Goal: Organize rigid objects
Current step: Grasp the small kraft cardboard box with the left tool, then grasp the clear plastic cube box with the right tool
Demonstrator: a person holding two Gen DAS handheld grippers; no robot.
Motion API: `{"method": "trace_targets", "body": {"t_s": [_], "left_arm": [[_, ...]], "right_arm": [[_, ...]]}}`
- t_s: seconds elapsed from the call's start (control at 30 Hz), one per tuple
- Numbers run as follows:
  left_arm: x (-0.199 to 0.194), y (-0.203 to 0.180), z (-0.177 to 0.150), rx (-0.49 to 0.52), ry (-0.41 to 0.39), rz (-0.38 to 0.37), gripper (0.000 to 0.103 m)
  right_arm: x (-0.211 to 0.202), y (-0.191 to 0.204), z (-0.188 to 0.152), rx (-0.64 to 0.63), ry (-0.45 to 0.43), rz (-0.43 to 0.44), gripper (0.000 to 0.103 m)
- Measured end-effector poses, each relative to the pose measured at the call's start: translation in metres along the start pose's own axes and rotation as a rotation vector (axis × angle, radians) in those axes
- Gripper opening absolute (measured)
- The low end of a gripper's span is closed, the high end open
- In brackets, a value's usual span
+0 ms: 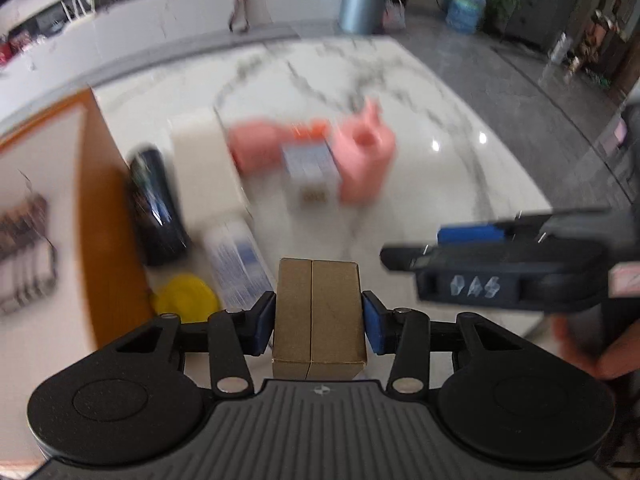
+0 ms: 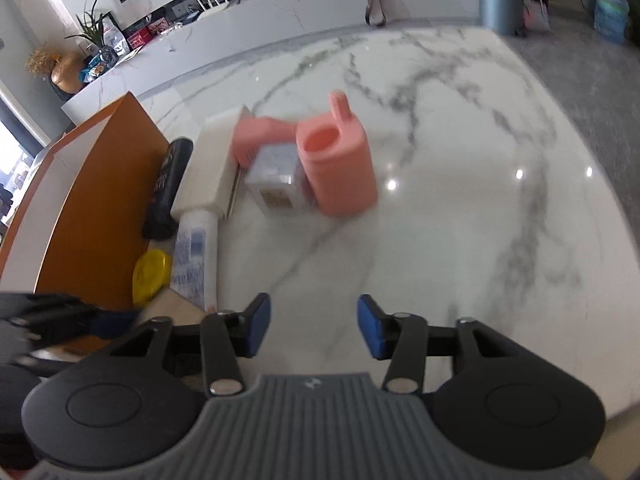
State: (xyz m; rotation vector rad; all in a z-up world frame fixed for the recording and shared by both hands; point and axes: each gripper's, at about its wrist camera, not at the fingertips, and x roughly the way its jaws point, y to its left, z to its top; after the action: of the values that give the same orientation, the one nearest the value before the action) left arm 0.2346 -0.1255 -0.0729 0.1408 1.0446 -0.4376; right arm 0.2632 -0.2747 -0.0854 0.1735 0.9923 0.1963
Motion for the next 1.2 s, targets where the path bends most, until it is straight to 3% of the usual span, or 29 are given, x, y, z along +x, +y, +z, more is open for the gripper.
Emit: {"method": "trace_targets", "body": {"t_s": [0.17, 0.37, 0.7, 0.83, 0.9, 1.0, 1.1, 1.17, 1.2], "left_arm": [[-0.014, 0.029, 0.031, -0.029, -0.058, 0.014, 0.051], [-0.002, 0.053, 0.049, -0.022, -0.065, 0.032, 0.051], [0.009, 0.076, 0.051, -0.049, -0.062, -0.023, 0.051], [0.003, 0.08, 0.051, -0.061, -0.077, -0.031, 0.051], [0.0, 0.082, 0.051, -0.065, -0.081, -0.027, 0.051], [-0.004, 0.082, 0.049, -0.072, -0.087, -0.02, 0.051], [-0.01, 0.083, 0.047, -0.078, -0.094, -0.013, 0.051], [-0.016, 0.083, 0.047, -0.082, -0.097, -0.013, 0.051], [-0.019, 0.084, 0.047, -0.085, -0.1, -0.014, 0.051]], "right_arm": [[0.019, 0.015, 0.028, 0.017, -0.018, 0.008, 0.061], [0.049, 0.03, 0.053, 0.048, -0.029, -0.035, 0.062], [0.075, 0.036, 0.069, 0.081, -0.023, -0.071, 0.063], [0.079, 0.039, 0.073, 0.074, -0.019, -0.055, 0.054], [0.08, 0.041, 0.075, 0.074, -0.012, -0.06, 0.055], [0.083, 0.045, 0.08, 0.069, 0.008, -0.067, 0.063], [0.089, 0.047, 0.083, 0.086, 0.022, -0.092, 0.063], [0.094, 0.045, 0.083, 0.101, 0.033, -0.093, 0.061], [0.096, 0.044, 0.083, 0.103, 0.045, -0.089, 0.055]]}}
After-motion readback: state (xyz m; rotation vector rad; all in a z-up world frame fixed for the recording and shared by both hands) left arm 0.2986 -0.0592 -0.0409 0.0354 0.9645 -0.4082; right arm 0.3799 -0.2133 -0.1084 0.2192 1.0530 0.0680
